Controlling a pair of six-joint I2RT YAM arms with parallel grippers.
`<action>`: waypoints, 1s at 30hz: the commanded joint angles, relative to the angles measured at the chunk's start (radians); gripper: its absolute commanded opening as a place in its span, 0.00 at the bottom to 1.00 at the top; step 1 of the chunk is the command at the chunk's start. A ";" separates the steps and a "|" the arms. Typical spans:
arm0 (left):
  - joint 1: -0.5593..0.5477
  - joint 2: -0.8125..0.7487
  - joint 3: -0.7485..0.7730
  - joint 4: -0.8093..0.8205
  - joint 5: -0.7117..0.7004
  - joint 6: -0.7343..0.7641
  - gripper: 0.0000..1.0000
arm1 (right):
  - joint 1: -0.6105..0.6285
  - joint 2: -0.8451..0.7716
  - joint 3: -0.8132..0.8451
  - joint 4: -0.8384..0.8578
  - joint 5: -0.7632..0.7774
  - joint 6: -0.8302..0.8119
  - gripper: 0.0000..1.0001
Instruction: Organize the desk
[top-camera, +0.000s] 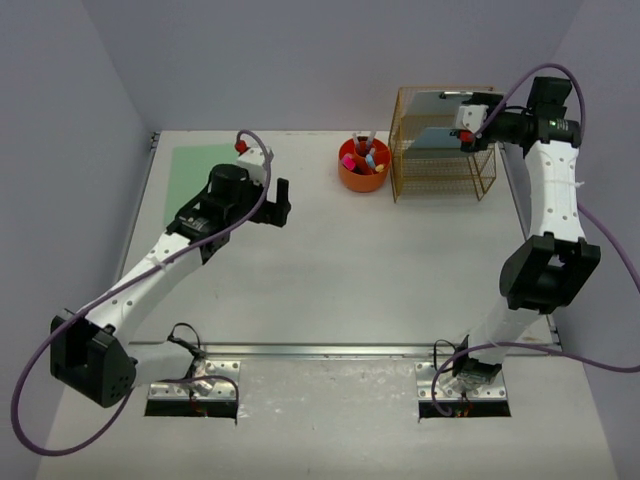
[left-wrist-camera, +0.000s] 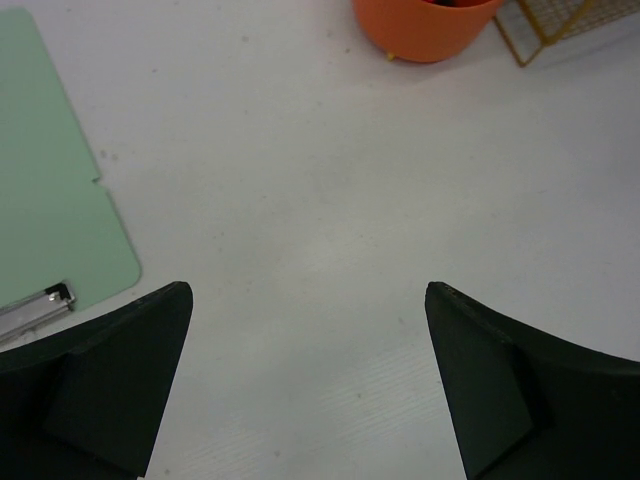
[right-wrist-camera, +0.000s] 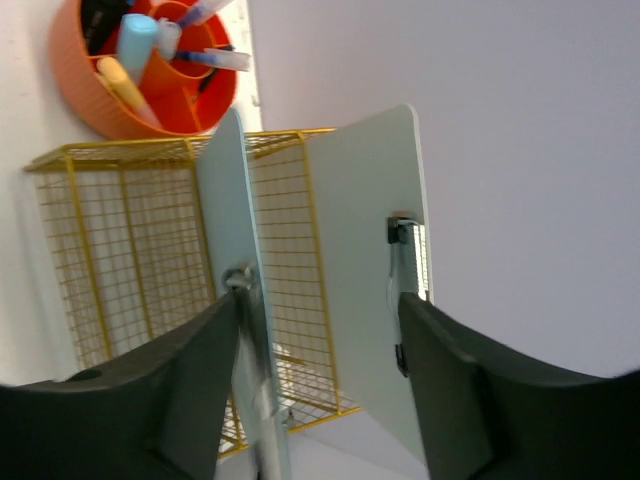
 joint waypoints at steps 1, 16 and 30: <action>0.057 0.068 0.102 -0.137 -0.146 0.026 1.00 | -0.007 0.007 0.039 0.162 0.002 0.088 0.72; 0.319 0.235 0.145 -0.322 0.158 0.883 0.88 | 0.023 -0.310 -0.066 0.056 -0.016 0.257 0.95; 0.505 0.671 0.352 -0.349 0.058 1.304 0.78 | 0.076 -0.512 -0.362 0.041 0.029 0.420 0.99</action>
